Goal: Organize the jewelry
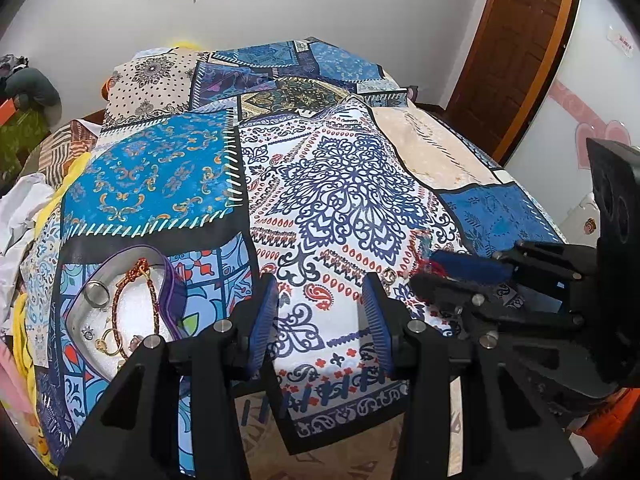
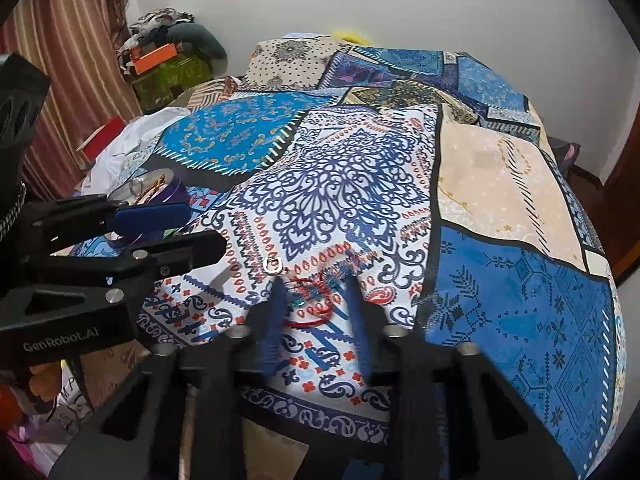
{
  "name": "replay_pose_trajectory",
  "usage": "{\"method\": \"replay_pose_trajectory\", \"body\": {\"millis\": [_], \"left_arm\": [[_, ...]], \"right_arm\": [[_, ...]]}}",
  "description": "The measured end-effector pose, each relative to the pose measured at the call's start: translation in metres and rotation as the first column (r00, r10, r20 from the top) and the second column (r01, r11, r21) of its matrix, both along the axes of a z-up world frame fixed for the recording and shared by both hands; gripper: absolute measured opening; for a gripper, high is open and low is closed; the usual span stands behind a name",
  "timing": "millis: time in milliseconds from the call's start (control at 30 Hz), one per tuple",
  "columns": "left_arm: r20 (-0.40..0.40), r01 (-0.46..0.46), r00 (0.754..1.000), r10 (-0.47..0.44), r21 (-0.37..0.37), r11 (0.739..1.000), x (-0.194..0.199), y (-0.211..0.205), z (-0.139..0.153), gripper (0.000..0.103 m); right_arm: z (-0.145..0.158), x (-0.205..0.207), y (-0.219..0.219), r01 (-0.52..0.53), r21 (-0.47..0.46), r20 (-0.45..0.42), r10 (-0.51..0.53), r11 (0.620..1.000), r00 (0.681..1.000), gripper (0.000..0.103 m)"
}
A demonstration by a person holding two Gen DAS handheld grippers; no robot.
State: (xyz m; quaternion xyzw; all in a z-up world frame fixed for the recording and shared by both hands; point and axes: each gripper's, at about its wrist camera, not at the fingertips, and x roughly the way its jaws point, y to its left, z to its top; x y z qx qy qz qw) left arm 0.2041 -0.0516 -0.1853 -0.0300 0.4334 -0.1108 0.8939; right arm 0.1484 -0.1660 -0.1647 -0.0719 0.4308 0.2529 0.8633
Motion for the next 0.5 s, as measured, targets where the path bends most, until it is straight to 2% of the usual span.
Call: {"method": "replay_pose_trajectory", "body": {"millis": [100, 500], "left_arm": [[-0.001, 0.001, 1.0, -0.001, -0.007, 1.0, -0.001, 0.001, 0.002, 0.043], [0.006, 0.087, 0.996, -0.087, -0.02, 0.996, 0.001, -0.026, 0.002, 0.041]], "right_arm": [[0.0, -0.001, 0.001, -0.009, 0.005, 0.003, 0.009, 1.0, 1.0, 0.008], [0.02, -0.005, -0.02, 0.058, 0.065, 0.054, -0.062, 0.996, 0.997, 0.008]]}}
